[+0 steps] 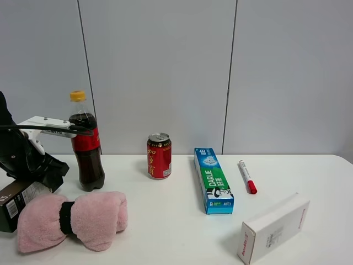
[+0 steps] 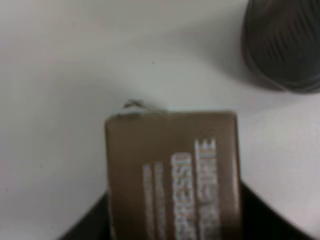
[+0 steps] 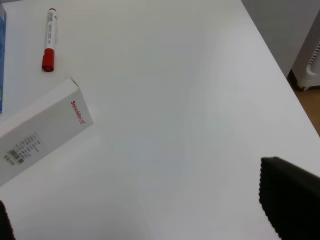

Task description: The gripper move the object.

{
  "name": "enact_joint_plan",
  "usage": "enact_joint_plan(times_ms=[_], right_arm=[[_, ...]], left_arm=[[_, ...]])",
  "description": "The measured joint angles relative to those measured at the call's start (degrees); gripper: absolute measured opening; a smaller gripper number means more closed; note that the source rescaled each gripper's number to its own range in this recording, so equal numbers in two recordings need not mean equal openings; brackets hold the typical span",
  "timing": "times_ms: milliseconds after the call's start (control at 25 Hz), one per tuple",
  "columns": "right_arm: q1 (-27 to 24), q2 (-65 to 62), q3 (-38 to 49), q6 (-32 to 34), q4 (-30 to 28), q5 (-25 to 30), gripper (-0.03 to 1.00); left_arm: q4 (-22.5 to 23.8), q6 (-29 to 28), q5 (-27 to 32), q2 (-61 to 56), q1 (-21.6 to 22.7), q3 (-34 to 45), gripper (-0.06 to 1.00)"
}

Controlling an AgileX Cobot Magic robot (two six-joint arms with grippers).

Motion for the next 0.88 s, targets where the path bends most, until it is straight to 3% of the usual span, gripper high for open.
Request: enact_joint_plan(times_ms=[120,200,240,560,880], right_arm=[[0.0,0.0,0.0,0.0,0.0,0.0,1.00],[0.0,0.0,0.0,0.0,0.0,0.0,1.00],[0.0,0.0,0.0,0.0,0.0,0.0,1.00],[0.0,0.0,0.0,0.0,0.0,0.0,1.00],[0.0,0.0,0.0,0.0,0.0,0.0,1.00]], left_arm=[[0.0,-1.1,0.0,0.0,0.0,0.0,0.67],[0.0,-1.5,0.0,0.0,0.0,0.0,0.88],[0.0,-1.5,-0.1,0.0,0.0,0.0,0.93],[0.0,-1.7,1.5,-0.9,0.0,0.0,0.99],[0.0,-1.7,5.7,-11.7,0.0,0.0,0.99]])
